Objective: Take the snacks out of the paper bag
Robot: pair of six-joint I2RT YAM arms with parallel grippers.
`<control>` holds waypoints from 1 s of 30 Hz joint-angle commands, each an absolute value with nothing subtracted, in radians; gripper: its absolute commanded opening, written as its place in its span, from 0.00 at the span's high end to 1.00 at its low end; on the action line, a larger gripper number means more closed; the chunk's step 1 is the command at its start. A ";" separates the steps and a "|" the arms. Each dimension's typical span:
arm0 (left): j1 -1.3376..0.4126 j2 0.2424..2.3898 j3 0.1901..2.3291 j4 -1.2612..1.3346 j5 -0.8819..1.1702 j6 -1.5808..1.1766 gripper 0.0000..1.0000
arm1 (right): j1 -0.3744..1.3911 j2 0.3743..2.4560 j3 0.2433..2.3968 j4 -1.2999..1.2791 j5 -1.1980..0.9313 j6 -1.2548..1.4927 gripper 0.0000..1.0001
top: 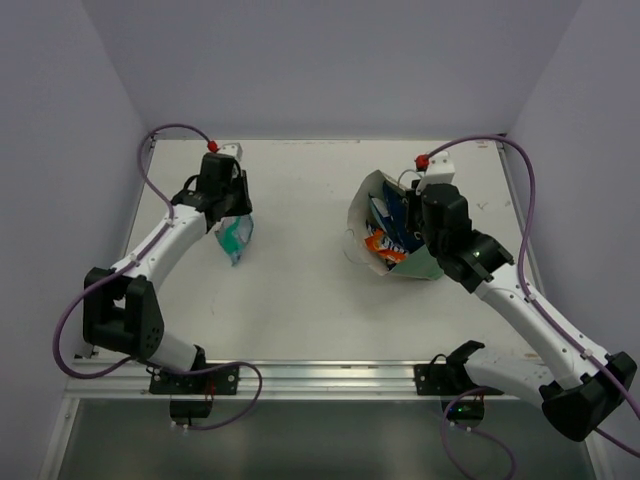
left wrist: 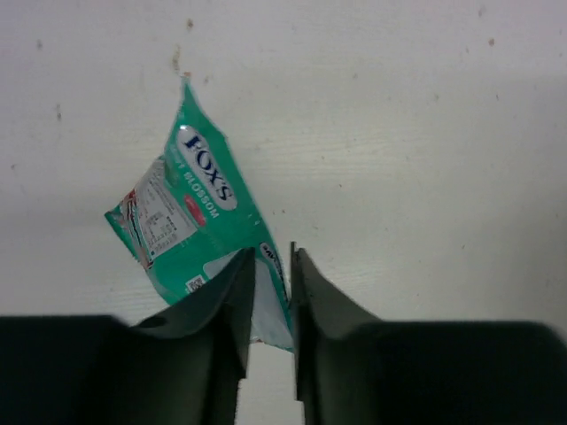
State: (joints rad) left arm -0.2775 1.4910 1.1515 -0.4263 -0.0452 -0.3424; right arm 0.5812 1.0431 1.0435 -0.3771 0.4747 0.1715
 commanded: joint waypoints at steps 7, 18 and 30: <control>-0.127 1.451 1.301 -0.457 0.012 -0.419 0.08 | 0.574 1.065 1.081 -0.425 0.446 0.156 1.00; -0.699 1.451 1.466 -0.350 0.074 -0.716 0.17 | 0.575 1.074 1.130 -0.449 0.446 0.163 1.00; -0.864 1.736 1.643 -0.247 -0.054 -0.795 0.41 | 0.575 1.097 1.187 -0.483 0.414 0.221 1.00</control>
State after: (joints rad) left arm -0.8543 1.6909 1.5776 -0.2993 -0.0051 -0.7597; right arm 0.5804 1.0988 1.1370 -0.4644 0.4335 0.1844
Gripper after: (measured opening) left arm 0.605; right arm 0.010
